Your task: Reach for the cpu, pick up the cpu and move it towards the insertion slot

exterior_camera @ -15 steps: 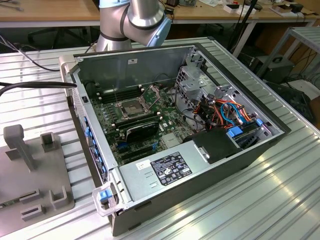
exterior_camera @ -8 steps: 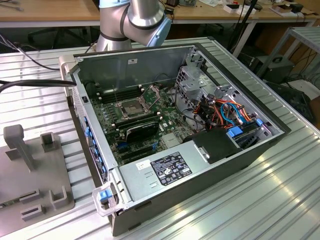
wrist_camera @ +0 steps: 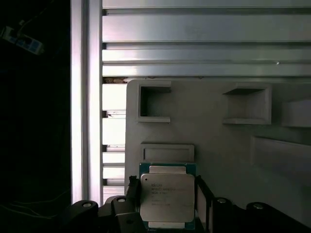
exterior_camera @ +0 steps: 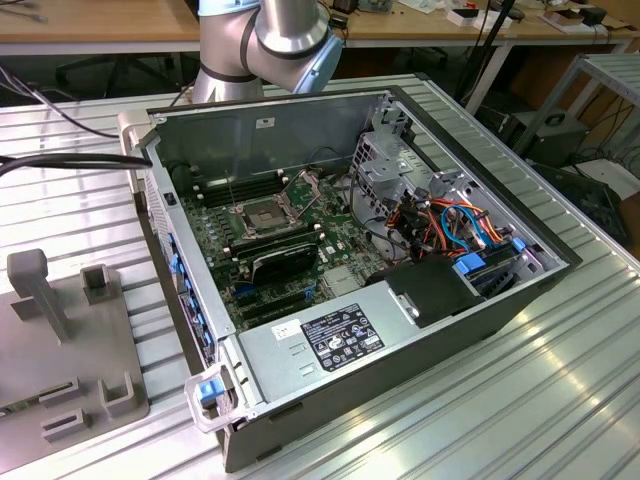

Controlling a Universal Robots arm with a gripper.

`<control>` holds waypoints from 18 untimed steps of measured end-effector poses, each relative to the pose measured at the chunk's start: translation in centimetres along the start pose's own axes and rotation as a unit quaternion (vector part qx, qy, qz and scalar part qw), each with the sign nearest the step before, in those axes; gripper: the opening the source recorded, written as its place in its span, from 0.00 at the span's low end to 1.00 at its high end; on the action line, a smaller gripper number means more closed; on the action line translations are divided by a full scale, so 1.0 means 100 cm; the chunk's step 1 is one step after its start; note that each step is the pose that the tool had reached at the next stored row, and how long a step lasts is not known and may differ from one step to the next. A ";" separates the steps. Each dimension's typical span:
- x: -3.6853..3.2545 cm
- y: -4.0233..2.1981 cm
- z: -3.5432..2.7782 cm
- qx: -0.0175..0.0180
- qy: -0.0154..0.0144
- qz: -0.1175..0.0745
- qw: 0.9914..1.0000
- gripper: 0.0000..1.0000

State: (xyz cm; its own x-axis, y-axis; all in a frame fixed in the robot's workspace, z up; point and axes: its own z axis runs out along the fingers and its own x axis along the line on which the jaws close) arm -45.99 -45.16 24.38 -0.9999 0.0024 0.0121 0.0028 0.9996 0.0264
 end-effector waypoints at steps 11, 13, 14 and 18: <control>0.0001 0.0002 -0.0088 0.000 0.000 0.000 1.000 0.55; 0.0001 0.0003 -0.0106 0.000 0.000 0.000 1.000 0.55; 0.0001 0.0003 -0.0112 0.000 0.000 0.000 1.000 0.55; 0.0002 0.0004 -0.0133 0.000 0.000 0.000 1.000 0.55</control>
State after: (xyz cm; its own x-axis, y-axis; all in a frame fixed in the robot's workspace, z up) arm -45.99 -45.16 25.70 -0.9999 0.0024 0.0125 0.0028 0.9996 0.0273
